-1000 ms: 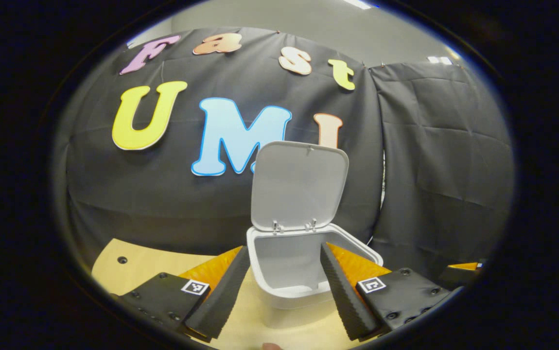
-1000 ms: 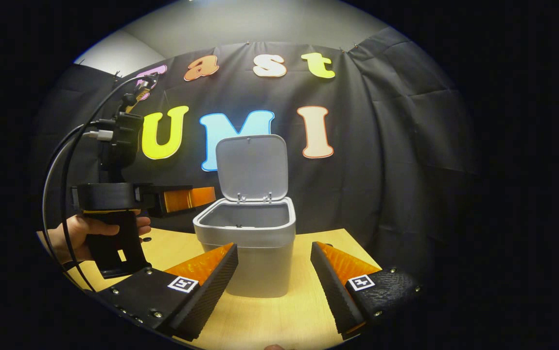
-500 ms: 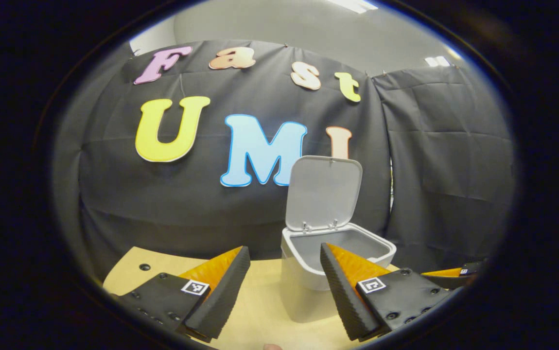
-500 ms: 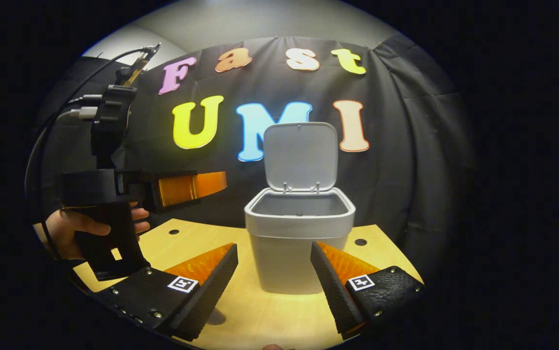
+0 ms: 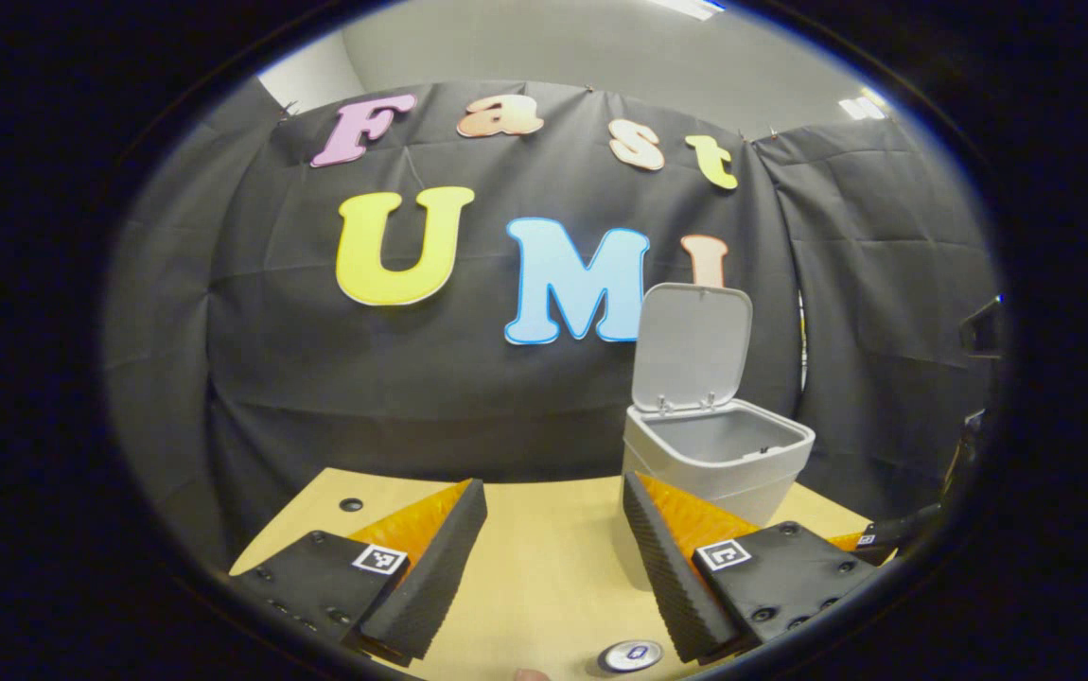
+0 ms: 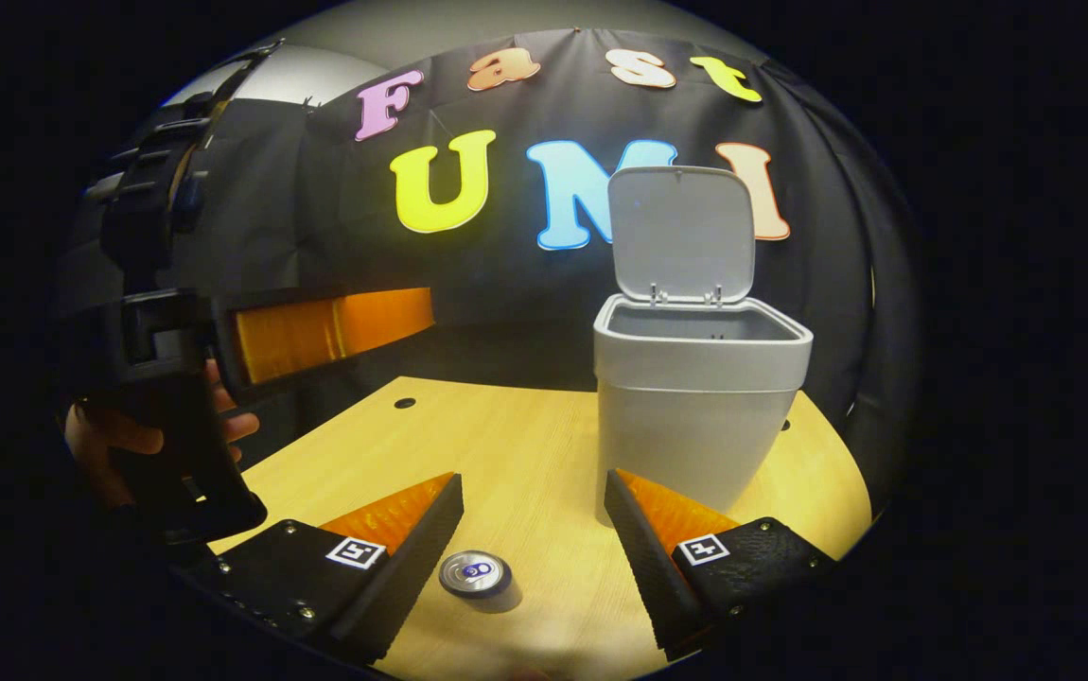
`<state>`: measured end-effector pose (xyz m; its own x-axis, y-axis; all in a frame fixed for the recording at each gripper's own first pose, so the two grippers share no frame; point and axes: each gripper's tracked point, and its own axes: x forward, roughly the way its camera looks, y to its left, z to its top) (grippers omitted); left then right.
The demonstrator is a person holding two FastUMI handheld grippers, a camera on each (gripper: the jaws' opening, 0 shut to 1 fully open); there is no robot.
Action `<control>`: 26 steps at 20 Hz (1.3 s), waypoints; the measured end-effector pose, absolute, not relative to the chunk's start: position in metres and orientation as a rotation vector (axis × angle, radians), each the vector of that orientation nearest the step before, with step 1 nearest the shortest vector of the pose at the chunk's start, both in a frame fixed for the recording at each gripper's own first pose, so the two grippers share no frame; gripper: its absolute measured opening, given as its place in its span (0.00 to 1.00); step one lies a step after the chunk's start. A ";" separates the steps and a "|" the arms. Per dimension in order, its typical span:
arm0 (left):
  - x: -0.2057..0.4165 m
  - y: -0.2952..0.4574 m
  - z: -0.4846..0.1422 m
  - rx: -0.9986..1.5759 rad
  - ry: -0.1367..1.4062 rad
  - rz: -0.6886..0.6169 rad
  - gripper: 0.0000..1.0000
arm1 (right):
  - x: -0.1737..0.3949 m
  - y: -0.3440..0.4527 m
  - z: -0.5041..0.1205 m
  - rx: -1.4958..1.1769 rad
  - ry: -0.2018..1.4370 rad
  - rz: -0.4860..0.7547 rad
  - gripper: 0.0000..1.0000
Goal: Press the lid of the desktop garbage bin to open it, pick up the crumpled paper on the desktop and throw it into the bin, then pick up the pop can on the desktop and drop it into the bin, and finally close the garbage bin lid.
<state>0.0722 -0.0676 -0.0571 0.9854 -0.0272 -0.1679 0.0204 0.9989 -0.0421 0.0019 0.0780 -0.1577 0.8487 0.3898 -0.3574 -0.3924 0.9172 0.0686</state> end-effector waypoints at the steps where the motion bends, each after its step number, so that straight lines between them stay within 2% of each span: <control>1: 0.064 -0.058 -0.061 -0.038 0.170 -0.009 0.96 | 0.000 0.087 -0.161 -0.008 0.378 0.434 0.96; 4: 0.041 -0.033 -0.070 -0.034 0.178 0.034 0.96 | -0.002 0.100 -0.176 -0.006 0.397 0.464 0.96; 5: 0.032 -0.024 -0.072 -0.036 0.181 0.050 1.00 | -0.004 0.105 -0.183 -0.004 0.413 0.469 0.96; 6: 0.026 -0.016 -0.074 -0.040 0.182 0.062 0.96 | -0.003 0.109 -0.188 0.000 0.426 0.473 0.96; 8: 0.018 -0.005 -0.081 -0.051 0.190 0.075 0.96 | -0.007 0.118 -0.201 0.004 0.459 0.478 0.96; 11: 0.010 0.009 -0.083 -0.047 0.200 0.081 1.00 | -0.012 0.129 -0.222 -0.012 0.520 0.473 0.97; 12: 0.008 0.013 -0.081 -0.040 0.200 0.083 0.95 | -0.013 0.131 -0.229 -0.022 0.547 0.470 0.96; 15: -0.001 0.024 -0.080 -0.010 0.200 0.082 0.95 | -0.018 0.133 -0.253 -0.044 0.620 0.436 0.97; 16: -0.004 0.026 -0.080 -0.005 0.200 0.080 1.00 | -0.018 0.132 -0.260 -0.044 0.645 0.423 0.97; 23: -0.024 0.044 -0.086 -0.012 0.214 0.040 1.00 | -0.019 0.129 -0.296 -0.027 0.750 0.310 0.97; 24: -0.024 0.046 -0.087 -0.012 0.217 0.030 0.95 | -0.019 0.130 -0.298 -0.022 0.755 0.299 0.97; 26: -0.026 0.049 -0.087 -0.014 0.214 0.008 0.95 | -0.021 0.129 -0.302 -0.027 0.764 0.284 0.97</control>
<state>-0.0255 0.0494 -0.0870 0.9773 0.0068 -0.2120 -0.0098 0.9999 -0.0131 -0.0208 0.1293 -0.3022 0.6856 0.2439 -0.6859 -0.2633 0.9615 0.0788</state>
